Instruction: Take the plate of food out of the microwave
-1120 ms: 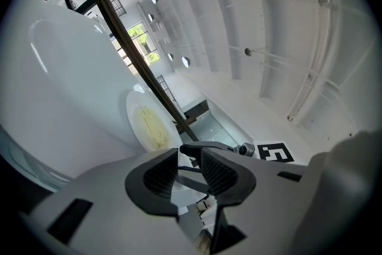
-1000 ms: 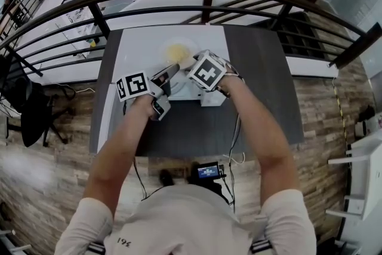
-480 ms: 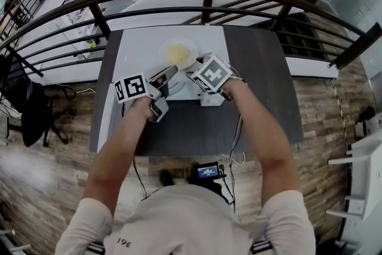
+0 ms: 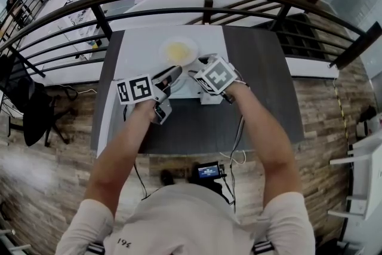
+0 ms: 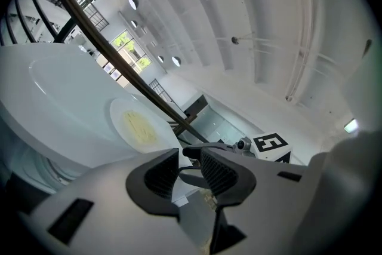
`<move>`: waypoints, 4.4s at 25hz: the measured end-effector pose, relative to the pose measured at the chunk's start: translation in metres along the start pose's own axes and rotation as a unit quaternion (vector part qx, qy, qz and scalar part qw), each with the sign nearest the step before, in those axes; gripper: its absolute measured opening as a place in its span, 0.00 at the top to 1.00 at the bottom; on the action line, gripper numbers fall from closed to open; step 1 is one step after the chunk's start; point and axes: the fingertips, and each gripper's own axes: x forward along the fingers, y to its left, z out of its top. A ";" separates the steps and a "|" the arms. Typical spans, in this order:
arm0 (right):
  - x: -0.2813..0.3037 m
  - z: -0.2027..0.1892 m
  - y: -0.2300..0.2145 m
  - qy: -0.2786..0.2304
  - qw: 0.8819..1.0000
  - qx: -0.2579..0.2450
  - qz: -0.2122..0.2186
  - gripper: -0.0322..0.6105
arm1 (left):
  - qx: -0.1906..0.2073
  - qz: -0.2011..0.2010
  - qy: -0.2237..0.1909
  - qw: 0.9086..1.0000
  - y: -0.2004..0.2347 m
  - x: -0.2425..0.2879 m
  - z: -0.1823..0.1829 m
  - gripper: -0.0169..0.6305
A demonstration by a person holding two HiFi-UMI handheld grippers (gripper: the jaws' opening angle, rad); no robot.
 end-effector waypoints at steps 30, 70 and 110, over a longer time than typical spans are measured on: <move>-0.077 0.024 0.022 -0.162 0.978 0.116 -0.062 0.93 | 0.093 0.005 -0.031 0.995 -0.058 -0.060 -0.015 0.80; -0.140 -0.018 0.076 -0.211 0.952 0.210 -0.068 0.95 | 0.109 0.042 -0.041 0.992 -0.068 -0.148 -0.068 0.80; -0.160 -0.053 0.126 -0.217 0.951 0.200 -0.095 0.95 | 0.079 0.015 0.001 0.997 -0.073 -0.167 -0.137 0.80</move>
